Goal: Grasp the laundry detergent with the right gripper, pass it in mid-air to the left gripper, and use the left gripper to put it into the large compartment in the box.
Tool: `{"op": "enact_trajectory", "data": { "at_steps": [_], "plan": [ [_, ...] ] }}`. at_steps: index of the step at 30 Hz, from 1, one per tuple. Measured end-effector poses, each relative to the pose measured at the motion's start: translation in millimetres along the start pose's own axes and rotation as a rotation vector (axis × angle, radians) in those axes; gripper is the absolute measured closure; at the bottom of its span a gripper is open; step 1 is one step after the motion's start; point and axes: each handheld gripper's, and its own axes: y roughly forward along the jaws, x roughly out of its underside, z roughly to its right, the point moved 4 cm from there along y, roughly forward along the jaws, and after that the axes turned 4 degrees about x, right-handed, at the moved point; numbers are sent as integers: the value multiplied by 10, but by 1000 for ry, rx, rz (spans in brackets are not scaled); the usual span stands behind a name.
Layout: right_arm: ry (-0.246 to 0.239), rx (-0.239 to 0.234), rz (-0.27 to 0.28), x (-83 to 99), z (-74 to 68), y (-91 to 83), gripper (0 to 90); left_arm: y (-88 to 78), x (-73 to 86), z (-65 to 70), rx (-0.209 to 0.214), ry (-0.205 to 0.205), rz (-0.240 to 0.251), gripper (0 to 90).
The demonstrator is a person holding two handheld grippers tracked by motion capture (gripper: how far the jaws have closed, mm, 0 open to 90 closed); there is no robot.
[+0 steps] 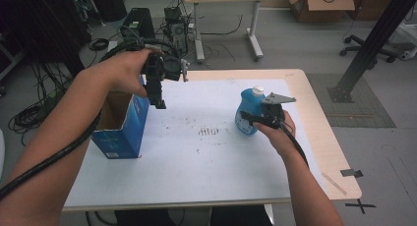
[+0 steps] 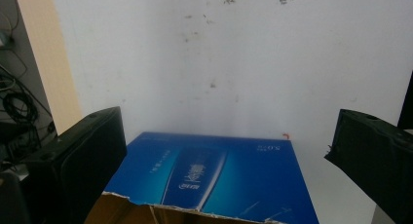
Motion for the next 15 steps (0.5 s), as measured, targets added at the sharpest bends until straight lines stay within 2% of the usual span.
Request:
{"op": "enact_trajectory", "data": {
  "at_steps": [1,3,6,8,11,12,13,15],
  "plan": [
    [-6,-8,6,-32,1,-47,460,-48,-20,-5,-5,-1,23,4],
    [-21,-15,6,-57,-1,-83,460,-71,-28,-4,-5,0,35,4],
    [-45,-43,10,-127,-10,-199,460,-132,-41,-7,-11,4,30,4],
    [-65,-88,4,-164,-22,-261,460,-157,-45,-5,-14,4,31,4],
    [-119,-117,-4,-217,-53,-341,460,-197,-53,-6,-14,5,49,4],
    [-119,-117,-4,-217,-53,-341,460,-197,-53,-6,-14,5,49,4],
    [-137,-139,-4,-243,-65,-386,461,-219,-63,-3,-13,6,51,4],
    [-150,-155,-3,-258,-75,-412,461,-224,-66,3,-12,3,50,4]
  ]
}}
